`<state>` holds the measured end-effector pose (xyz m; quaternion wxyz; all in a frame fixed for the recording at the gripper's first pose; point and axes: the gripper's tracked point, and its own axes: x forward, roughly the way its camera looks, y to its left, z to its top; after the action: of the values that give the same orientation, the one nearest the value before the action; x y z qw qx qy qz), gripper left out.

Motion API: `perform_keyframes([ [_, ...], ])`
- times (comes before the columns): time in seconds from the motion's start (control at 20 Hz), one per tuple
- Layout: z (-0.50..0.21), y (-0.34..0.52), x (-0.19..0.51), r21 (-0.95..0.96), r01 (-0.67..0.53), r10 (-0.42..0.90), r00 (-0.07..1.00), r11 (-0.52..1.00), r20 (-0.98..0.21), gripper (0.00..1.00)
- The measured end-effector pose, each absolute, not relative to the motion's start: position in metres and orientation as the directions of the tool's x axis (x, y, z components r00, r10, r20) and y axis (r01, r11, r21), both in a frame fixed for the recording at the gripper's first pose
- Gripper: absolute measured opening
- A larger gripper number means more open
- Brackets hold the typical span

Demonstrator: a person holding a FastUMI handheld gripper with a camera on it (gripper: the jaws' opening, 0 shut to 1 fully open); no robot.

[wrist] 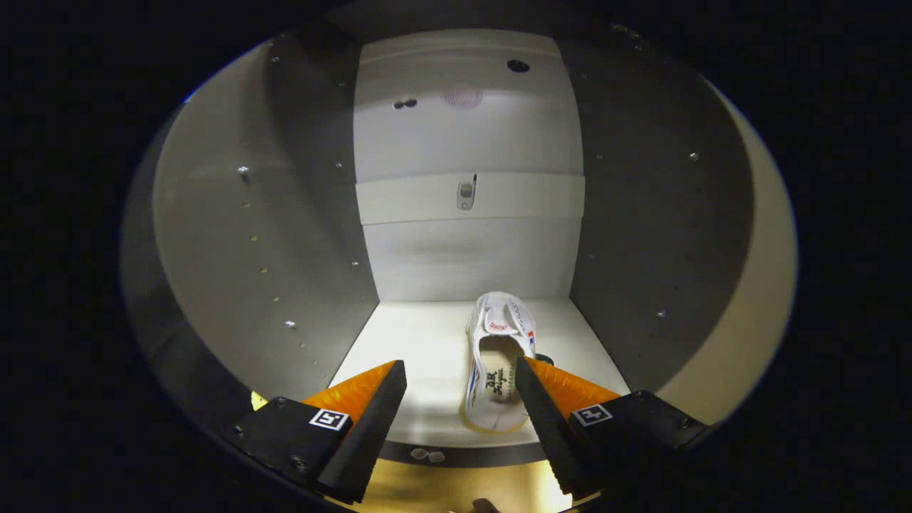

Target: Open the shoe cabinet door, grab the shoes and put them into the shoe cabinet, then close the shoe cabinet door.

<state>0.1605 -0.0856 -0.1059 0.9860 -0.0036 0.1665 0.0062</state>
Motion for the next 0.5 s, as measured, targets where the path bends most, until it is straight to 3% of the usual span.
perform_keyframes([
  [0.5, -0.016, -0.074, -0.071, 0.039, -0.01, 0.015, 0.989, 0.999, -0.144, 0.97],
])
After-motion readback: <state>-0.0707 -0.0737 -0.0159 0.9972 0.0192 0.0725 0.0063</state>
